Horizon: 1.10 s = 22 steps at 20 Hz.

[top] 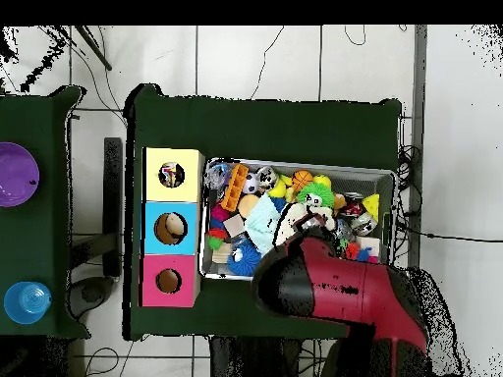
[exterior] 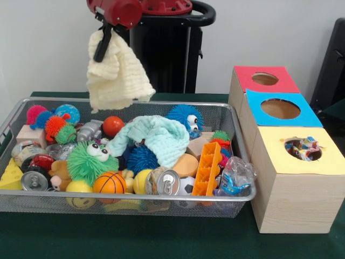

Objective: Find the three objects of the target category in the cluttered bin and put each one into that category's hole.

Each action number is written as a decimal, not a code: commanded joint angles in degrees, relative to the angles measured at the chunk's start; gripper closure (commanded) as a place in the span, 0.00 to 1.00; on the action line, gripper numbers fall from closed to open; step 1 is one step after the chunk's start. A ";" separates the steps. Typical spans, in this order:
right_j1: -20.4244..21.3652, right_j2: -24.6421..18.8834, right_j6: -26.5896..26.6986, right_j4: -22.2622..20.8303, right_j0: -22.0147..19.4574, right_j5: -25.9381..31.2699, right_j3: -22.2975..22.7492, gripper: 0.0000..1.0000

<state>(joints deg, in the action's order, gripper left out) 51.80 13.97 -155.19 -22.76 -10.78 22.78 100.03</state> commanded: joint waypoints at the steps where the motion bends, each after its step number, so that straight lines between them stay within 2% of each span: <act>1: 4.77 -1.19 9.39 -3.32 2.13 10.85 5.37 1.00; 8: 7.25 -0.75 8.00 -3.38 3.04 13.08 7.14 1.00; 15: 5.18 -1.56 7.29 -4.56 2.32 11.40 5.84 1.00; 18: 4.97 -0.58 5.42 -4.71 3.05 11.22 5.45 1.00; 19: 4.83 -0.54 4.67 -4.46 3.01 11.29 5.38 0.00; 22: 4.29 0.52 1.95 -4.32 3.76 10.65 4.77 0.00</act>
<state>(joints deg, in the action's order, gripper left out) 58.00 14.24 -155.19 -23.68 -7.58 29.72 101.98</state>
